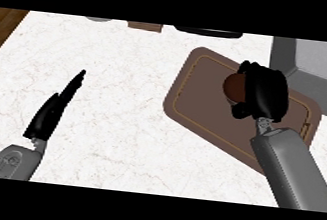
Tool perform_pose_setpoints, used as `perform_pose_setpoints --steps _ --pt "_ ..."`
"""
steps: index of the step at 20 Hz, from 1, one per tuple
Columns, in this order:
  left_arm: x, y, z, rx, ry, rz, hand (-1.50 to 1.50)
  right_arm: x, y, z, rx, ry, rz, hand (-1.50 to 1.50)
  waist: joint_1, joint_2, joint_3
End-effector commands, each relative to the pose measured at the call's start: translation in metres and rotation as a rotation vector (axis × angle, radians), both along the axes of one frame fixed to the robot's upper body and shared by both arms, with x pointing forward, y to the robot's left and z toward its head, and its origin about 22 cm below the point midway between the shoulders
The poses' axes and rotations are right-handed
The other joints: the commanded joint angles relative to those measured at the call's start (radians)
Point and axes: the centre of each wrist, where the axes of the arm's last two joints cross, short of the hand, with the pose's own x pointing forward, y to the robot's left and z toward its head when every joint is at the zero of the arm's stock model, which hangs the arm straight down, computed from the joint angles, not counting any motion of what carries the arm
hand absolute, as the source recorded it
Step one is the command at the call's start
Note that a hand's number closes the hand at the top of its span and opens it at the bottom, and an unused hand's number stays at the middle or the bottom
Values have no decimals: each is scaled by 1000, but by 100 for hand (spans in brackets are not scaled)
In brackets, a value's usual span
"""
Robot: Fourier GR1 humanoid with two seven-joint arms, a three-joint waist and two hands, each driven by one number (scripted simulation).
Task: Pick the cupcake from the tray and place it in the cardboard box
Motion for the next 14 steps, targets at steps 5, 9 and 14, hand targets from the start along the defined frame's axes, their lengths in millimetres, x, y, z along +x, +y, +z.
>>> perform_pose_setpoints --steps 5,9,14 --pt "-16 7 4 -14 23 9 0 51 -36 115 -2 -83 -129 150 -21 -10 1" --pt "-11 -7 -4 -1 31 26 0 52 -72 143 35 -125 -219 150 -35 -8 1" --pt "3 13 -1 4 5 34 0 57 -104 144 89 -185 -306 150 -37 -6 1"
